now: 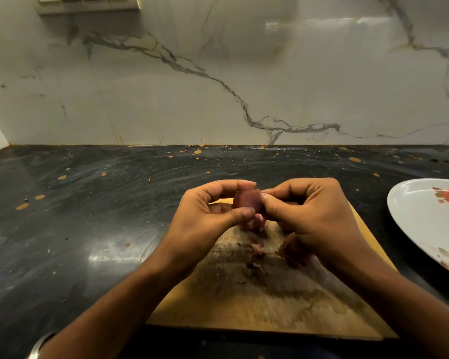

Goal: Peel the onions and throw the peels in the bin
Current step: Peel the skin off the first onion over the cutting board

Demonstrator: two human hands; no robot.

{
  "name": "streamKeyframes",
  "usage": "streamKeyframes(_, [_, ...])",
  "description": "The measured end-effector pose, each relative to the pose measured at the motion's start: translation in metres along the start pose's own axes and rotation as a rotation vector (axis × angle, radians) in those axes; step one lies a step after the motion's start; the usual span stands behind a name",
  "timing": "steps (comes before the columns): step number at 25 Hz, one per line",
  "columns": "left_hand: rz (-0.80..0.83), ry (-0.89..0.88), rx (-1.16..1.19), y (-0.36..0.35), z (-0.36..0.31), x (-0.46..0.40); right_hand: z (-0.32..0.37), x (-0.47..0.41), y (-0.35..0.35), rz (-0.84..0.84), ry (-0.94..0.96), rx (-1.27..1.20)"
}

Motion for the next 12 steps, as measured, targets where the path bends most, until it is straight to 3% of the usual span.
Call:
streamKeyframes(7, [-0.04, -0.047, -0.042, -0.002, -0.004, 0.004, 0.007, 0.005, -0.001, -0.054, 0.065, 0.034])
streamKeyframes(12, [-0.066, -0.012, -0.009, 0.002, -0.003, 0.002, -0.008, 0.001, -0.004, 0.004, -0.071, -0.169])
Point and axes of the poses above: each hand's wrist, its own x-axis away from the middle knuckle, its own y-axis out of the back of the hand, z = x × y, the point moved 7 cm from there along -x, towards the middle knuckle, and after that the axes turned 1 degree about -x, right-handed, at the moved point
